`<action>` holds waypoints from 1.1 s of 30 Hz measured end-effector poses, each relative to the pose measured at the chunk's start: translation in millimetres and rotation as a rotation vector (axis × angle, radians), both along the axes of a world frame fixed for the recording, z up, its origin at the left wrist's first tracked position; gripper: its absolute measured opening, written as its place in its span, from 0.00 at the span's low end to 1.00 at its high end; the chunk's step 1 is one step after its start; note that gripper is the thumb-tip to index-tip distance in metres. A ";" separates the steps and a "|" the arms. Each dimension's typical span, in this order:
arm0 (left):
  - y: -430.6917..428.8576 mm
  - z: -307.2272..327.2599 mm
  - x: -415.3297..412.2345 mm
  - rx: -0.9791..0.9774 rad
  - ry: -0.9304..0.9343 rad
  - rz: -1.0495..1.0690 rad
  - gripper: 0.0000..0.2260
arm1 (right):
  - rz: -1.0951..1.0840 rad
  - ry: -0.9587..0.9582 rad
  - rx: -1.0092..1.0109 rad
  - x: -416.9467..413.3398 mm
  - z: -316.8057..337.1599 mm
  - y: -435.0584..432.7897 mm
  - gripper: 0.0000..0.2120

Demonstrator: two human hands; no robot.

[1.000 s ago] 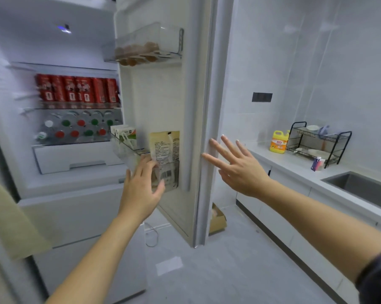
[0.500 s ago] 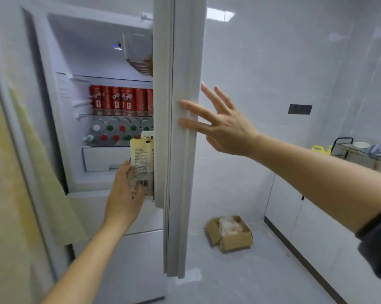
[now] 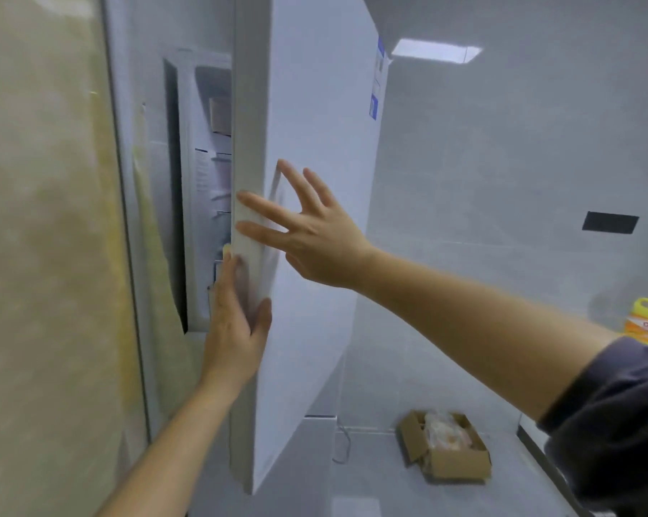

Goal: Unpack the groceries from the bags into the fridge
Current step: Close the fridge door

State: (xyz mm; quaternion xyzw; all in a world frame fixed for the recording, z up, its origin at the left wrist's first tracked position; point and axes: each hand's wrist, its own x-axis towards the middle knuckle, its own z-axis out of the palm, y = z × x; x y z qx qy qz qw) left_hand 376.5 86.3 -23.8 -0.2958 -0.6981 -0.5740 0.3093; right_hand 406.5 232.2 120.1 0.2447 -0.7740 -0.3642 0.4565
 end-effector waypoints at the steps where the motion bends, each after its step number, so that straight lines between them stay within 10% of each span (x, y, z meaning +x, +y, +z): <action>1: -6.1 0.0 -9.3 0.009 -0.002 0.006 0.31 | -0.002 0.008 0.013 -7.9 2.1 -8.0 0.26; 21: -82.5 17.1 -197.9 0.073 -0.123 0.073 0.22 | -0.006 -0.106 0.094 -208.4 19.0 -97.0 0.31; 33: -72.6 43.7 -313.4 -0.108 -0.389 0.466 0.23 | -0.424 -0.252 -0.201 -306.3 -2.4 -46.3 0.57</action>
